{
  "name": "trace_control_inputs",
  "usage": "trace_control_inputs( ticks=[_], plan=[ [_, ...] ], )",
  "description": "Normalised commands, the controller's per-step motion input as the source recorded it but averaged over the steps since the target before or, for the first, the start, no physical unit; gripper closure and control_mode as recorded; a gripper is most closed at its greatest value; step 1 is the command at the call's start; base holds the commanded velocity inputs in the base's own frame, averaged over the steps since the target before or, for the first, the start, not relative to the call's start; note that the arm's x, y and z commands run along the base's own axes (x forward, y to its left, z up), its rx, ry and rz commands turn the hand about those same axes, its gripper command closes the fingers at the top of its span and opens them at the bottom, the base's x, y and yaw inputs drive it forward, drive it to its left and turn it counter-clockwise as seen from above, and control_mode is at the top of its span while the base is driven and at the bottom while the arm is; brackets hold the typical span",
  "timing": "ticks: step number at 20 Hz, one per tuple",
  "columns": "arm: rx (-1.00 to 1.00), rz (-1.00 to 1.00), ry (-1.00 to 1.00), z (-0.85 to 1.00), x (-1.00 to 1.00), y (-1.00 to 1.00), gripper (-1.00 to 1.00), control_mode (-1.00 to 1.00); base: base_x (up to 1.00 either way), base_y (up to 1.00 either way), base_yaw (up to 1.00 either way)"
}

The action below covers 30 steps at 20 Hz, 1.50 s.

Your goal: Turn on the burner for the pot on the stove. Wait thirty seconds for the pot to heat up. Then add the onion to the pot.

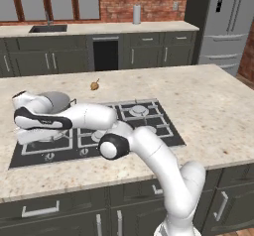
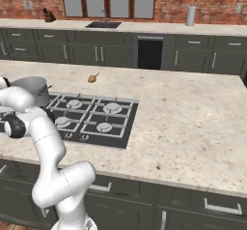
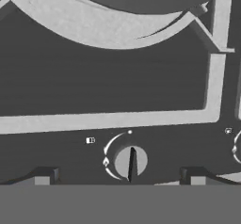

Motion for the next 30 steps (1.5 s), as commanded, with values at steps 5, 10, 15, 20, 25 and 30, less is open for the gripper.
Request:
trace_control_inputs(
  ticks=[5, 10, 15, 20, 25, 30],
  plan=[
    [0.28, 0.1, 0.0, -0.19, 0.01, -0.03, -1.0, -1.0, 0.0, 0.0, 0.0],
    [0.0, -0.03, -0.01, -0.1, 0.0, -0.09, -1.0, -1.0, 0.0, 0.0, 0.0],
    [0.0, -0.04, -0.16, -0.26, -0.01, -0.13, -1.0, -1.0, 0.0, 0.0, 0.0],
    [0.04, 0.0, -0.18, -0.08, -0.16, -0.14, -1.0, -1.0, 0.0, 0.0, 0.0],
    [0.14, 0.0, -0.01, 0.0, -0.12, -0.33, -1.0, -1.0, 0.0, 0.0, 0.0],
    [0.15, 0.0, -0.01, 0.0, -0.17, -0.39, -1.0, -1.0, 0.0, 0.0, 0.0]
  ],
)
